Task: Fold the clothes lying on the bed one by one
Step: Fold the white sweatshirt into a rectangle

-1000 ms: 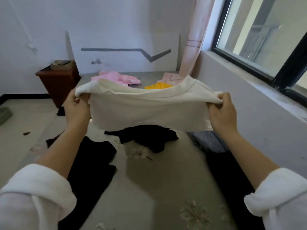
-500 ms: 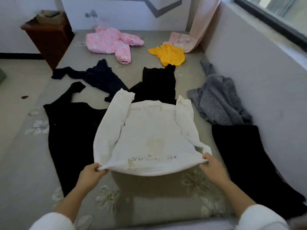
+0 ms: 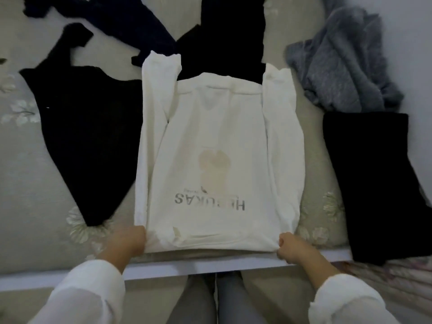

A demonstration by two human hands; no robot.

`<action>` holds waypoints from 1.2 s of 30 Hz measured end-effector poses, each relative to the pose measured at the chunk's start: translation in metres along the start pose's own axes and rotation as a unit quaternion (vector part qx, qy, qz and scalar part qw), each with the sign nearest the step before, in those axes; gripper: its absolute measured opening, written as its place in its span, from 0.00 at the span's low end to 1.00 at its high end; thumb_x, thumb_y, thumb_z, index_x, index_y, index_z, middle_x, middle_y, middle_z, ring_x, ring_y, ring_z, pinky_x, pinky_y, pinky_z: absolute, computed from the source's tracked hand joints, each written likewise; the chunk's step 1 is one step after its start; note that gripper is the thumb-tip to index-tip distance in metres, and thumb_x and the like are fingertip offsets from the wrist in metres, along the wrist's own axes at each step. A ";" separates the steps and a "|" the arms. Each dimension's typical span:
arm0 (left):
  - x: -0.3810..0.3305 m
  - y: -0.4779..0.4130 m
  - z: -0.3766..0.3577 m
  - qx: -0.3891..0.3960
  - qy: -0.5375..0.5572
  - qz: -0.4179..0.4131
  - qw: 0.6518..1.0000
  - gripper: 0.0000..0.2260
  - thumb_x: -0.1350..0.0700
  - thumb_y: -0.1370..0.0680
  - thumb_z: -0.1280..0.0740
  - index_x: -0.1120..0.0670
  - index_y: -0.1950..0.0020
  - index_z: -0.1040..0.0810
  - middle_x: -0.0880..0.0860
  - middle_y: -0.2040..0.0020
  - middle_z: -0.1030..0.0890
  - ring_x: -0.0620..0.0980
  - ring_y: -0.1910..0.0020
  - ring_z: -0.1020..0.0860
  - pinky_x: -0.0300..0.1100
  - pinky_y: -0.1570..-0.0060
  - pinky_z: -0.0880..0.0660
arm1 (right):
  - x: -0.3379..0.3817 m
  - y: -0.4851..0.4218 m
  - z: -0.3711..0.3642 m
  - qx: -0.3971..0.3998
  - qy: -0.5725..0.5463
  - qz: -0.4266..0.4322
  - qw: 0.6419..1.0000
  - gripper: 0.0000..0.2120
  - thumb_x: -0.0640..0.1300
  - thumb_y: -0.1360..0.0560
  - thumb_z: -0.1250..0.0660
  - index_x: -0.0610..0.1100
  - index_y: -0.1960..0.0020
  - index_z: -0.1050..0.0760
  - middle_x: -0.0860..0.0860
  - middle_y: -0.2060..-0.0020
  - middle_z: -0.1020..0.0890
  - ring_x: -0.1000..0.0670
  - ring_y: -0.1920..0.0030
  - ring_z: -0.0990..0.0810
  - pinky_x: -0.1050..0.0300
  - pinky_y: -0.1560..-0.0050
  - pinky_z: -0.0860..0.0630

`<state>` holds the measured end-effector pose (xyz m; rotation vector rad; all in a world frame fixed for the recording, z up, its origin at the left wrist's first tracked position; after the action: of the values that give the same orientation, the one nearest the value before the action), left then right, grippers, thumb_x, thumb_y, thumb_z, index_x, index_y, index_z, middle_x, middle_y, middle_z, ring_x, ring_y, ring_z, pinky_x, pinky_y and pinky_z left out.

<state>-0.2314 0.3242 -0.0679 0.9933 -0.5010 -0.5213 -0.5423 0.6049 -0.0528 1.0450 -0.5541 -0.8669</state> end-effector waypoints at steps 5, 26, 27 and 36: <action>-0.026 -0.015 -0.037 0.071 -0.021 -0.004 0.997 0.20 0.47 0.21 0.40 0.53 0.31 0.32 0.54 0.33 0.27 0.53 0.36 0.26 0.45 0.38 0.29 | 0.009 -0.018 -0.036 0.026 0.024 -0.010 0.999 0.12 0.45 0.23 0.39 0.43 0.41 0.32 0.44 0.41 0.25 0.46 0.47 0.24 0.58 0.51 0.28; -0.129 -0.029 0.032 -0.083 0.235 -0.169 0.954 0.12 0.57 0.21 0.41 0.53 0.40 0.24 0.54 0.41 0.22 0.52 0.46 0.24 0.43 0.47 0.28 | 0.048 -0.045 0.015 -0.061 -0.201 0.083 0.974 0.11 0.41 0.24 0.39 0.42 0.45 0.22 0.48 0.51 0.20 0.49 0.50 0.22 0.59 0.50 0.28; -0.136 -0.032 0.044 -0.121 0.244 -0.170 0.947 0.13 0.57 0.21 0.40 0.53 0.38 0.25 0.54 0.40 0.23 0.53 0.45 0.24 0.43 0.47 0.29 | 0.050 -0.048 0.030 -0.084 -0.223 0.086 0.967 0.10 0.41 0.23 0.39 0.42 0.45 0.22 0.48 0.52 0.20 0.49 0.51 0.23 0.59 0.52 0.28; -0.206 -0.081 0.109 -0.307 0.196 -0.247 0.898 0.25 0.50 0.20 0.40 0.53 0.25 0.41 0.58 0.23 0.47 0.57 0.24 0.47 0.49 0.31 0.38 | 0.044 -0.092 0.115 -0.312 -0.202 0.069 0.926 0.17 0.45 0.23 0.37 0.43 0.36 0.31 0.48 0.43 0.27 0.48 0.46 0.26 0.55 0.49 0.28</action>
<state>-0.4715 0.3452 -0.1213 0.5741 0.2909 -0.8436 -0.6361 0.4890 -0.0884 0.2398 -0.6270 -1.0476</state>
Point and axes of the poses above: each hand's wrist, its own y-axis away from the middle knuckle, its own z-axis out of the back of the hand, x = y × z, the point moved 4 cm from there along -y, towards the middle knuckle
